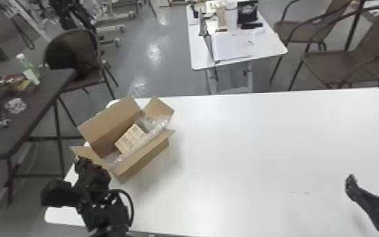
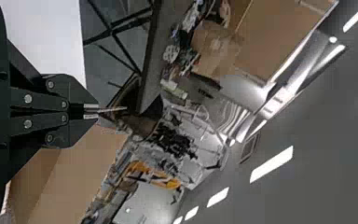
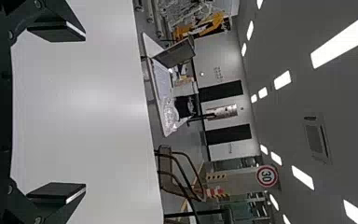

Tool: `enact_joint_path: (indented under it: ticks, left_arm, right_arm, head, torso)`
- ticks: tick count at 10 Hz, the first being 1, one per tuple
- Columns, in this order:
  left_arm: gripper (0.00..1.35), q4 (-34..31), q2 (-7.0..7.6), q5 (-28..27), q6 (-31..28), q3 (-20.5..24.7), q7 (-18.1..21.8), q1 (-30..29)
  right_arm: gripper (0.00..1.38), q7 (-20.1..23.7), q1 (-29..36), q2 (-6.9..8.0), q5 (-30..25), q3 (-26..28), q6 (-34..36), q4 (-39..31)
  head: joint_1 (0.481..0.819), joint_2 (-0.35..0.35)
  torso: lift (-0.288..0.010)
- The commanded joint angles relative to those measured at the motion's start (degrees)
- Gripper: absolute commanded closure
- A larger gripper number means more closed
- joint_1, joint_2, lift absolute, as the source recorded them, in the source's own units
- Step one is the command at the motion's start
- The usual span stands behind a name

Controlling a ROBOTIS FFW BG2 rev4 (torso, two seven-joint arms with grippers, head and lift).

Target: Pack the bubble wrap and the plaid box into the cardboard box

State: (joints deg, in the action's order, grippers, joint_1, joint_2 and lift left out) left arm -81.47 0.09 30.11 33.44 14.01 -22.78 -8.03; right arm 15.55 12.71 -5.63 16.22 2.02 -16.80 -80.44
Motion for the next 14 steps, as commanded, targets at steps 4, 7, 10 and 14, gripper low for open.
enact_joint_path:
  ticks: [4,7,10,14]
  left_arm:
    - [0.42,2.99,-0.24,-8.58,12.08,1.01,-14.83,0.30]
    - [0.30,2.90,-0.24,-9.37,12.61,1.19,-15.62,0.12]
    - [0.49,-0.27,-0.24,-22.56,12.61,4.00,-12.81,-2.07]
    - [0.50,-16.79,-0.24,-23.52,2.94,-4.35,7.23,-12.71]
  right_arm:
    - [0.16,1.50,-0.23,0.00,-0.67,0.00,4.40,-1.04]
    - [0.16,1.59,-0.05,-0.26,-0.58,0.00,5.19,-1.30]
    - [0.16,1.41,0.39,-0.26,-1.81,0.09,6.16,-3.32]
    - [0.16,1.41,4.34,-0.35,-6.12,1.41,7.04,-14.40]
  head:
    - [0.695,0.350]
    - [0.695,0.350]
    - [0.695,0.350]
    - [0.695,0.266]
  torso:
    - [-0.063]
    - [-0.063]
    - [-0.063]
    - [-0.063]
